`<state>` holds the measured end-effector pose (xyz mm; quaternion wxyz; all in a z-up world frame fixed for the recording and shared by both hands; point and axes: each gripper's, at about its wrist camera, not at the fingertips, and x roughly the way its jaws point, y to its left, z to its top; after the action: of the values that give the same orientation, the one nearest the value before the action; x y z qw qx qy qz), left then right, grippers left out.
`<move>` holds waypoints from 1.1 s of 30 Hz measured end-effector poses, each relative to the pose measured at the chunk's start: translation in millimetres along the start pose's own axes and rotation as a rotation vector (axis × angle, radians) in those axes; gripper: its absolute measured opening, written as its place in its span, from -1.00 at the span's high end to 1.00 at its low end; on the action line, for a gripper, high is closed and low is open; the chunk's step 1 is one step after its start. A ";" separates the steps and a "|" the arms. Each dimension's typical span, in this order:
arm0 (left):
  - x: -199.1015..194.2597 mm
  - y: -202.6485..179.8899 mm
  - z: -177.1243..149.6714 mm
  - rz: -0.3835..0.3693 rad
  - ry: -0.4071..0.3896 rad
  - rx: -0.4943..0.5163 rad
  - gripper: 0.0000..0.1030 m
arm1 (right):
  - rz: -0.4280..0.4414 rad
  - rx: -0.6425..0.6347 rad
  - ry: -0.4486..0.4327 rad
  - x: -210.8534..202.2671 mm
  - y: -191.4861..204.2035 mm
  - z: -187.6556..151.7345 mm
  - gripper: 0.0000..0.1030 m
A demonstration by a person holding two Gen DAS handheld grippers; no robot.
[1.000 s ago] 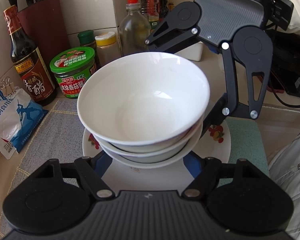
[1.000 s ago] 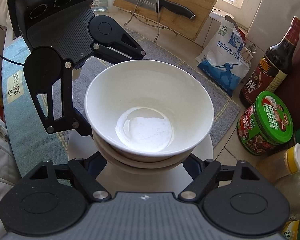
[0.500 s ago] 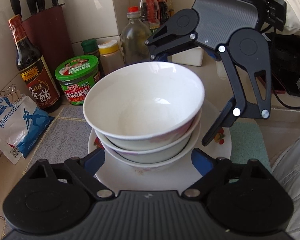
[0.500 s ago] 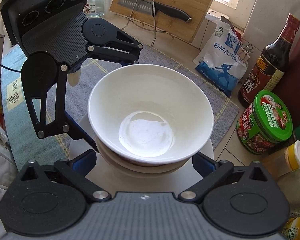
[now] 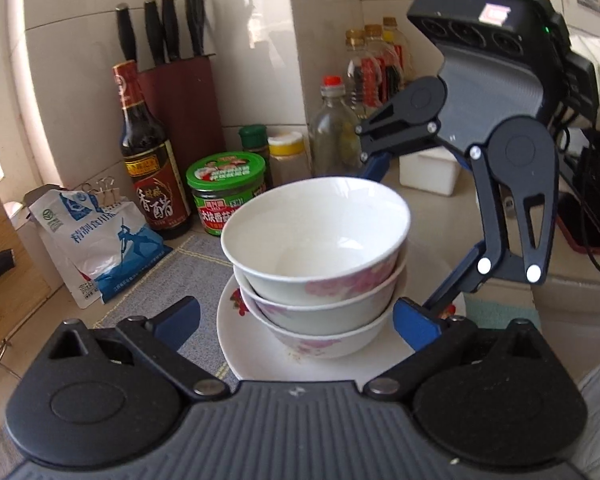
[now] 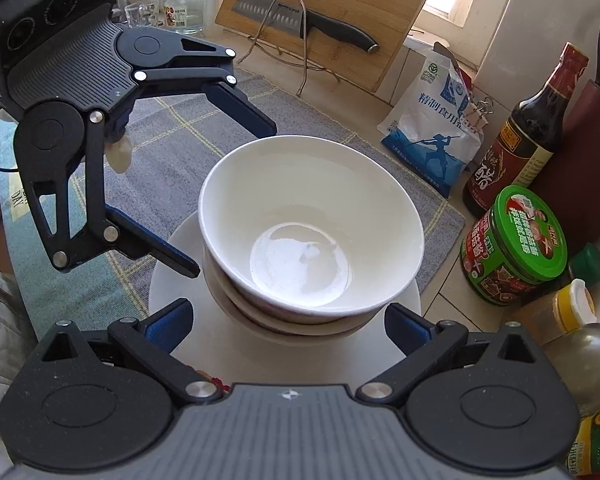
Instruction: Organize plates and bowls
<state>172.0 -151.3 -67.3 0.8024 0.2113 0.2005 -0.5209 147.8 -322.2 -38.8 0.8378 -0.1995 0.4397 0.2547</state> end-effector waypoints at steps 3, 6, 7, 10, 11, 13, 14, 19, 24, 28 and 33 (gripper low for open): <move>-9.1 -2.7 -2.1 0.052 -0.048 -0.074 -0.99 | -0.029 0.022 -0.002 -4.0 6.6 -0.7 -1.00; -18.2 -1.1 -7.6 0.067 -0.077 -0.166 -0.99 | -0.080 0.076 0.001 -7.0 15.7 -0.2 -1.00; -22.3 0.1 -10.8 0.064 -0.087 -0.195 -0.99 | -0.102 0.094 0.004 -7.6 19.9 -0.3 -1.00; -33.0 0.8 -15.0 0.103 -0.089 -0.242 -0.99 | -0.181 0.178 0.027 -7.2 32.7 1.1 -1.00; -36.4 0.1 -15.3 0.130 -0.086 -0.241 -0.99 | -0.220 0.224 0.041 -6.9 37.2 2.3 -1.00; -42.7 -2.1 -17.0 0.210 -0.069 -0.233 -0.99 | -0.307 0.337 0.070 -6.8 43.9 4.5 -1.00; -44.9 -2.5 -17.6 0.254 -0.049 -0.233 -0.99 | -0.353 0.402 0.086 -6.9 47.8 5.6 -1.00; -66.0 -2.1 -26.7 0.313 -0.001 -0.274 -0.99 | -0.507 0.701 0.084 -16.4 82.6 1.3 -1.00; -94.7 -6.7 -36.9 0.320 0.037 -0.326 -0.99 | -0.618 0.935 0.040 -25.6 124.7 -7.1 -1.00; -119.0 -8.3 -39.7 0.343 0.072 -0.371 -0.99 | -0.679 1.049 -0.008 -43.0 154.9 -7.7 -1.00; -141.8 -7.9 -34.8 0.350 0.112 -0.403 -0.99 | -0.767 1.051 -0.048 -67.2 181.7 3.7 -1.00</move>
<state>107.7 -28.6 -20.4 0.8938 0.1073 0.3045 -0.3111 8.3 -193.3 -0.6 0.8648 0.0997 0.3844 -0.3073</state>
